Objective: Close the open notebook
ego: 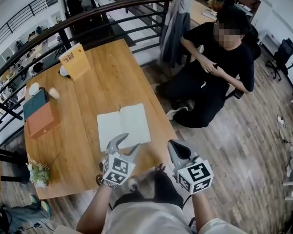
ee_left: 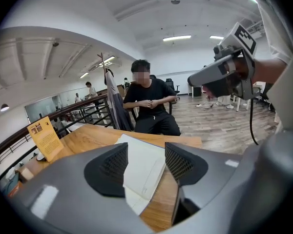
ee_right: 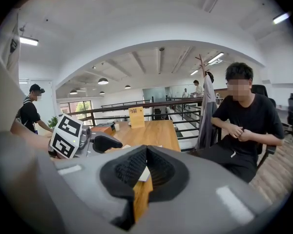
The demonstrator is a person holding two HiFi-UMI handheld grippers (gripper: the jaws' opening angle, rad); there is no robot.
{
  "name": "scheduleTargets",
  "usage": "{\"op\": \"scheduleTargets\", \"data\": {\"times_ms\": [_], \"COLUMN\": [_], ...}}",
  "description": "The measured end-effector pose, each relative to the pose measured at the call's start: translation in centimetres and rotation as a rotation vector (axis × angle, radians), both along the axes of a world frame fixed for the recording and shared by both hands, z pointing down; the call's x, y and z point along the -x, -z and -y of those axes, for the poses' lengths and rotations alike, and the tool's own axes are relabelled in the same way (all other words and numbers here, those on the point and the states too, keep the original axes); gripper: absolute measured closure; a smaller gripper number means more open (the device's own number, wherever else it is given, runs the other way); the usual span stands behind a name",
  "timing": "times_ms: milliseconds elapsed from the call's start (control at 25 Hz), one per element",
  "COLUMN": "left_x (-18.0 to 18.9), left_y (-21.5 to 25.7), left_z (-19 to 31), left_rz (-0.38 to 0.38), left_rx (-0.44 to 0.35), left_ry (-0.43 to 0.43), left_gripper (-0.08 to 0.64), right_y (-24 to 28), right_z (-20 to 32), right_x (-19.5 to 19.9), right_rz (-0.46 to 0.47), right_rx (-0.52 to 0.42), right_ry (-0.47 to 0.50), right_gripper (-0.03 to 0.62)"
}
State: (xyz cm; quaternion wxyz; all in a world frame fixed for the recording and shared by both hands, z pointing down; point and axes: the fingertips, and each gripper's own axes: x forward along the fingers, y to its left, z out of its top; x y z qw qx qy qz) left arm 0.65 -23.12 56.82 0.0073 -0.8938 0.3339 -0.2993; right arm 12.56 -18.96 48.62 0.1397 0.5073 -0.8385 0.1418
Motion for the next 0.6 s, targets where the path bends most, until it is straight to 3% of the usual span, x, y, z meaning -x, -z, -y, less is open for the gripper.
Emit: {"op": "scheduleTargets", "data": {"times_ms": [200, 600], "left_x": [-1.3, -3.1], "left_y": [-2.6, -6.9], "left_z": [-0.3, -0.3], "left_rz": [0.082, 0.183], "left_rx": [0.0, 0.061], "left_ry": [-0.019, -0.076], "left_gripper": [0.249, 0.247], "right_y": [-0.7, -1.9], "right_z": [-0.4, -0.9], "right_x": [-0.9, -2.5], "right_rz": [-0.004, -0.005], "right_rx": [0.014, 0.042], "right_ry": [-0.019, -0.062], "right_gripper": [0.592, 0.592]}}
